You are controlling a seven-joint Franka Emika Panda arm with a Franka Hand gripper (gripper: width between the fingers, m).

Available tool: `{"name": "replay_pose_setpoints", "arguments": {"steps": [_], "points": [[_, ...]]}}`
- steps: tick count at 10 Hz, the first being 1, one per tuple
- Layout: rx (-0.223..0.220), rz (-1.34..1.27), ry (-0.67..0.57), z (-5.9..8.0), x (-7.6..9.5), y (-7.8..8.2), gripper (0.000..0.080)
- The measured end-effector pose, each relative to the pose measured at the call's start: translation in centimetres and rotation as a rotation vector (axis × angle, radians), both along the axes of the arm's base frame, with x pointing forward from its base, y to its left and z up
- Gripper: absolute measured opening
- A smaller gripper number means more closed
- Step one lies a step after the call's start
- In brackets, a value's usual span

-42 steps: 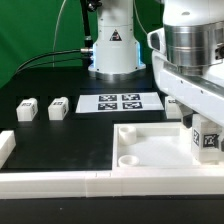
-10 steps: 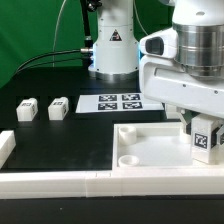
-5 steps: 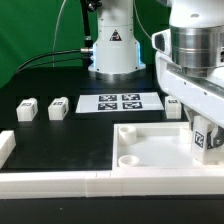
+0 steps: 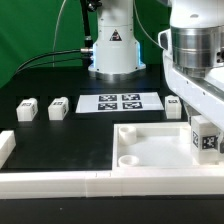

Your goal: Assemble one leg

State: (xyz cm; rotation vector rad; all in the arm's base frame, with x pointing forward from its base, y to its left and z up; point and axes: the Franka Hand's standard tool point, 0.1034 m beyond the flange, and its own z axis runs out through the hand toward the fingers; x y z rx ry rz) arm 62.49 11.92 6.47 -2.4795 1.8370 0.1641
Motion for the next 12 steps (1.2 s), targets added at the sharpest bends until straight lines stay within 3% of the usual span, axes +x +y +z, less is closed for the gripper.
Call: {"name": "replay_pose_setpoints", "arguments": {"steps": [2, 8, 12], "points": [[0.001, 0.009, -0.001, 0.00, -0.01, 0.05, 0.0647], [-0.030, 0.800, -0.060, 0.22, -0.01, 0.68, 0.0648], [-0.009, 1.176, -0.089, 0.53, 0.19, 0.41, 0.0648]]}}
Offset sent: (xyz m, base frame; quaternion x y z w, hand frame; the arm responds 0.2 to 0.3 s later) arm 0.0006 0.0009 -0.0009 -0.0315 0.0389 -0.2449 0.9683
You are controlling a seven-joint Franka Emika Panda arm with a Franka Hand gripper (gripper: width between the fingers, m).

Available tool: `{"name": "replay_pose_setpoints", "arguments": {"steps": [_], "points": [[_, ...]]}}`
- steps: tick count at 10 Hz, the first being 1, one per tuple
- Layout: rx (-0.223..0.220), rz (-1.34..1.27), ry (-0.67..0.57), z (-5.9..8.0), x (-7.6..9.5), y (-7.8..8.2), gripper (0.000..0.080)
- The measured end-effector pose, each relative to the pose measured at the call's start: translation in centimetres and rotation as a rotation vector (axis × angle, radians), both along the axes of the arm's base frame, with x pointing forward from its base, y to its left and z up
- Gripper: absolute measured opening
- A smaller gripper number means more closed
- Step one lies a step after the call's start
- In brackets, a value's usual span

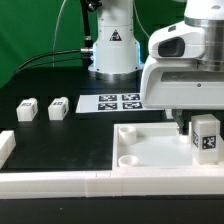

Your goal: Assemble one leg

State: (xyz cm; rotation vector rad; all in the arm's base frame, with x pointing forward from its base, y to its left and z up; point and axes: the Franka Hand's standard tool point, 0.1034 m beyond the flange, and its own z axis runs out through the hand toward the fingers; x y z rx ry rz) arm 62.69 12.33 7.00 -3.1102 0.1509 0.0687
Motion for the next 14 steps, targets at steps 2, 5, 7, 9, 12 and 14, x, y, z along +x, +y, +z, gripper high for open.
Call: {"name": "replay_pose_setpoints", "arguments": {"steps": [2, 5, 7, 9, 12, 14], "points": [[0.004, 0.067, -0.002, -0.04, 0.00, -0.02, 0.0648], [0.004, 0.063, -0.002, -0.06, -0.01, -0.02, 0.0372], [0.001, 0.060, -0.002, -0.07, 0.03, -0.28, 0.0292], [0.001, 0.060, -0.001, -0.09, 0.03, -0.32, 0.0292], [-0.001, -0.046, 0.001, -0.09, 0.04, -0.35, 0.0292], [-0.010, -0.244, 0.005, -0.08, 0.07, -0.32, 0.0292]]}}
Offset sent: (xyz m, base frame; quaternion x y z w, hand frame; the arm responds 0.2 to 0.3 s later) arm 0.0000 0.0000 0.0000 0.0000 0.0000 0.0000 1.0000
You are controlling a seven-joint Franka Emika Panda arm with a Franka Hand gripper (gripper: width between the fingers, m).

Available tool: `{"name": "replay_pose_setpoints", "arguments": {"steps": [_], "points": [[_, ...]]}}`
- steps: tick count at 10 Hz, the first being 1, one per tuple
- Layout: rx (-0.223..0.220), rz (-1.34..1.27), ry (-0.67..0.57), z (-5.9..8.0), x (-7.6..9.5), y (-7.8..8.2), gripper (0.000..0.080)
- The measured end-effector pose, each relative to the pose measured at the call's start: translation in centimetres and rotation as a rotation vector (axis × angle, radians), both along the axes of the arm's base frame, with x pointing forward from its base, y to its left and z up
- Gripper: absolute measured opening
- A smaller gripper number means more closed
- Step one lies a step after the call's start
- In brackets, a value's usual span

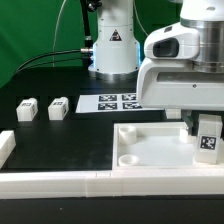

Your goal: Assemble one leg

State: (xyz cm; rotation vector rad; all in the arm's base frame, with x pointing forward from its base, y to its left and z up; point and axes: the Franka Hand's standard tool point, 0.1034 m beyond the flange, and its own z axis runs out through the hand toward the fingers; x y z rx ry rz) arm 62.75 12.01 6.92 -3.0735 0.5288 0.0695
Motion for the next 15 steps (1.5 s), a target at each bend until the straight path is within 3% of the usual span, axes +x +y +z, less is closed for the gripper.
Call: {"name": "replay_pose_setpoints", "arguments": {"steps": [13, 15], "points": [[-0.006, -1.403, 0.070, 0.02, 0.14, 0.17, 0.0294], [-0.008, -1.483, 0.073, 0.03, 0.17, 0.12, 0.0294]]}}
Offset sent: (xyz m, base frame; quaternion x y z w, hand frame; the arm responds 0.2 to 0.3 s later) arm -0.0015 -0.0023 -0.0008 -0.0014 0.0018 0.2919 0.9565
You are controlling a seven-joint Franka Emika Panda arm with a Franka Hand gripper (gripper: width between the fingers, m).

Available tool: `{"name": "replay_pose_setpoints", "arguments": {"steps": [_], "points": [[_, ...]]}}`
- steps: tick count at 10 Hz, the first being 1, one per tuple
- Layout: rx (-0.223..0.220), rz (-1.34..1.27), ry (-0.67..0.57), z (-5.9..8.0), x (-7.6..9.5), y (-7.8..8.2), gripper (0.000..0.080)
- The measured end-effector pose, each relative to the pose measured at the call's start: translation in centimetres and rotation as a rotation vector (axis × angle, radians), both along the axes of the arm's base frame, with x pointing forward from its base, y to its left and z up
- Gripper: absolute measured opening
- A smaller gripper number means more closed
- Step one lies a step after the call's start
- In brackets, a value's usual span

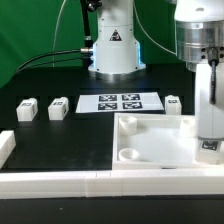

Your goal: Assemble one leg

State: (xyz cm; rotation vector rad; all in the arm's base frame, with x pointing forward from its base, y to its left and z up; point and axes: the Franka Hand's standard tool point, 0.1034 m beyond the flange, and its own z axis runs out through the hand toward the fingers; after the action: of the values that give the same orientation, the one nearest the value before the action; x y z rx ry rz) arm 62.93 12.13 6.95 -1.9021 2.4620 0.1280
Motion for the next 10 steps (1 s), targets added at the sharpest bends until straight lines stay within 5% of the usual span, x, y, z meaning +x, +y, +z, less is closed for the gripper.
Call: {"name": "replay_pose_setpoints", "arguments": {"steps": [1, 2, 3, 6, 10], "points": [[0.000, 0.013, -0.001, -0.01, -0.01, 0.04, 0.0294], [0.000, 0.019, -0.001, -0.02, -0.03, 0.11, 0.0389], [0.000, 0.022, -0.001, -0.02, -0.03, 0.14, 0.0567], [0.003, 0.089, -0.007, -0.02, -0.05, 0.23, 0.0644], [0.014, 0.561, -0.044, -0.04, -0.04, 0.13, 0.0649]]}}
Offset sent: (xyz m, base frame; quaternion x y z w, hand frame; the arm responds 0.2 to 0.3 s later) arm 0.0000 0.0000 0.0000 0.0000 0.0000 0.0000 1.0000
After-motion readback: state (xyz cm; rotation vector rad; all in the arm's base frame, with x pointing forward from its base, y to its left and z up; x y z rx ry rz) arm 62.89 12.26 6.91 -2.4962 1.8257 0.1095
